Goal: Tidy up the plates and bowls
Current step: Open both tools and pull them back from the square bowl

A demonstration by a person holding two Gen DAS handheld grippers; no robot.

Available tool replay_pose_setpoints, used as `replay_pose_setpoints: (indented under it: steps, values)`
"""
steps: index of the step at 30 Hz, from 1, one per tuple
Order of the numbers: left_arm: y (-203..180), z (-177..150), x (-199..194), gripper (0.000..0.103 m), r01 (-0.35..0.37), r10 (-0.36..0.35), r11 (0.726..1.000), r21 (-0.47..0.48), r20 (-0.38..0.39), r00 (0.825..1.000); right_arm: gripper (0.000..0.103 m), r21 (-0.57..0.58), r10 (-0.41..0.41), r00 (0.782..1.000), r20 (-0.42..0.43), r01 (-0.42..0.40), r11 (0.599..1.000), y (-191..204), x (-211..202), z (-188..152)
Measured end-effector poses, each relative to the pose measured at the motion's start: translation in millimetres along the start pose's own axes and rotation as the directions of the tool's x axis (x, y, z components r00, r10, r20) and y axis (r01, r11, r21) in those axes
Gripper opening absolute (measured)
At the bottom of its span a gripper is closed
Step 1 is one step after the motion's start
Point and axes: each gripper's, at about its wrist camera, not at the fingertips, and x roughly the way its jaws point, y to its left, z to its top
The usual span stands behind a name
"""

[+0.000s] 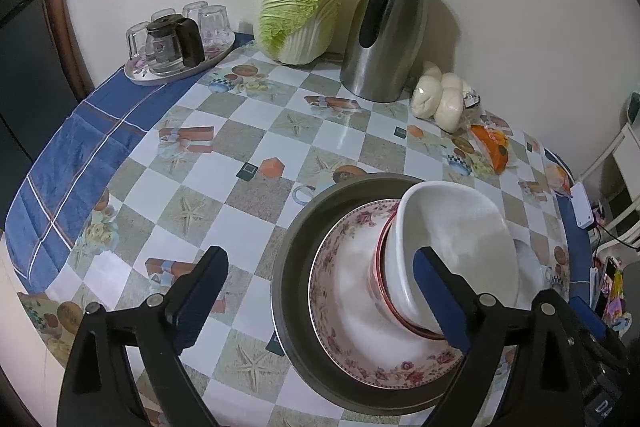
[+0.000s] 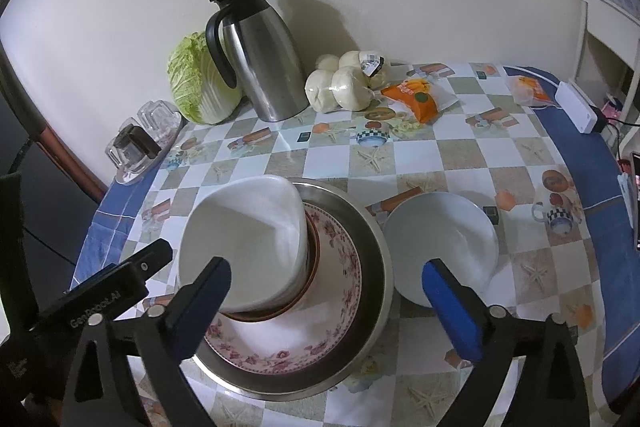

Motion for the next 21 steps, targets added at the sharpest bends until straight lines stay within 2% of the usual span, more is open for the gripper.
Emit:
replay_pose_setpoints:
  steps: [1,7,17,21]
  values:
    - [1,-1,-1,0.094,0.000,0.000,1.000,-0.006,0.003,1.000,0.103,0.001,0.002,1.000,0.002,-0.002,1.000,-1,-1,-1]
    - [7,-4,-8,0.095,-0.027,0.029,0.998,-0.055,0.041,0.999,0.103,0.001,-0.008,1.000,0.016,0.008,1.000,-7,-6,-2]
    - [-2,-5,-21,0.095,-0.044,0.050,0.997,-0.063,0.103,0.993,0.103,0.036,-0.027,1.000,0.013,0.026,0.999,-30,-13,0]
    - [-13,-7,-28,0.095,-0.031,0.038,0.998,-0.049,0.133,0.990,0.103,0.065,-0.023,1.000,0.016,0.022,0.998,-48,-19,1]
